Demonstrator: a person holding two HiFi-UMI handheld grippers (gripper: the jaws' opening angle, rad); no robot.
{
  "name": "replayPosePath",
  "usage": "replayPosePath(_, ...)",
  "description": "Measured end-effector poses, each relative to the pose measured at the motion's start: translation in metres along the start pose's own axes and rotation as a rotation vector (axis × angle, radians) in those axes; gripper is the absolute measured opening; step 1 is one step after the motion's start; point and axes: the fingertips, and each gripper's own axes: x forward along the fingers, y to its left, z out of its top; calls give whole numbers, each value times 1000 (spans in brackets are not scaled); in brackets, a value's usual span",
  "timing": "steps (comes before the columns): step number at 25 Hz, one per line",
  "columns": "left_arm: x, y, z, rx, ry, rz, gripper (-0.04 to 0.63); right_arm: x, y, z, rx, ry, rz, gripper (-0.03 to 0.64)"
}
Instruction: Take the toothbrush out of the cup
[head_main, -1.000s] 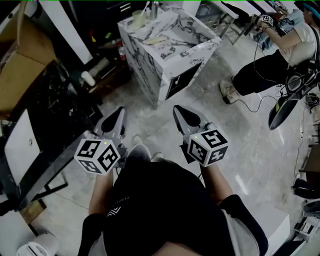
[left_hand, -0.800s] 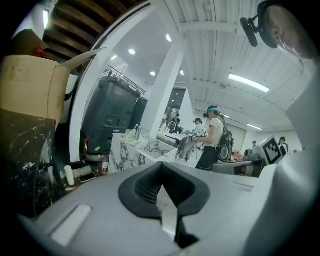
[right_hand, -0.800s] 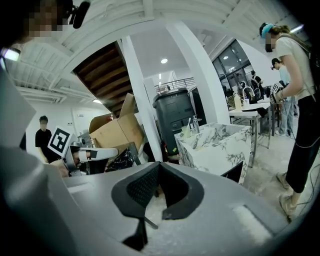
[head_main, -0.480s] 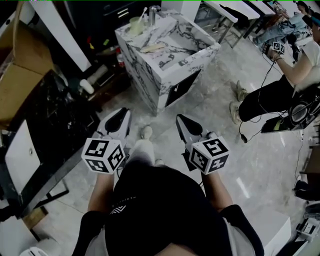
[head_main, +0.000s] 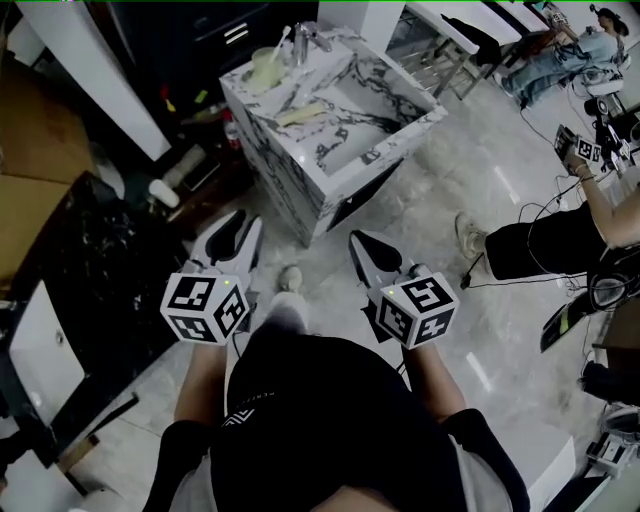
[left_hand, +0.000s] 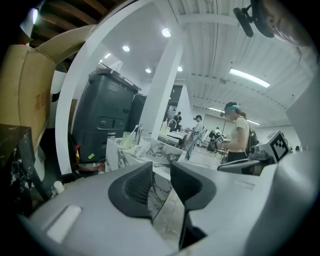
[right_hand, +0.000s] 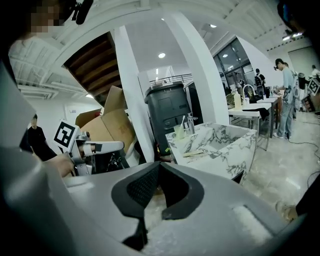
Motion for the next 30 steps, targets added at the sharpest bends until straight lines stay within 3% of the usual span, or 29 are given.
replayPosePath(8,46,37,27,-16,7,-22,137,54,-18,33,1,20,-7,3)
replayPosePath(30,152,111,71,49,55,-36,143,168,-64,95,8,48,-18,3)
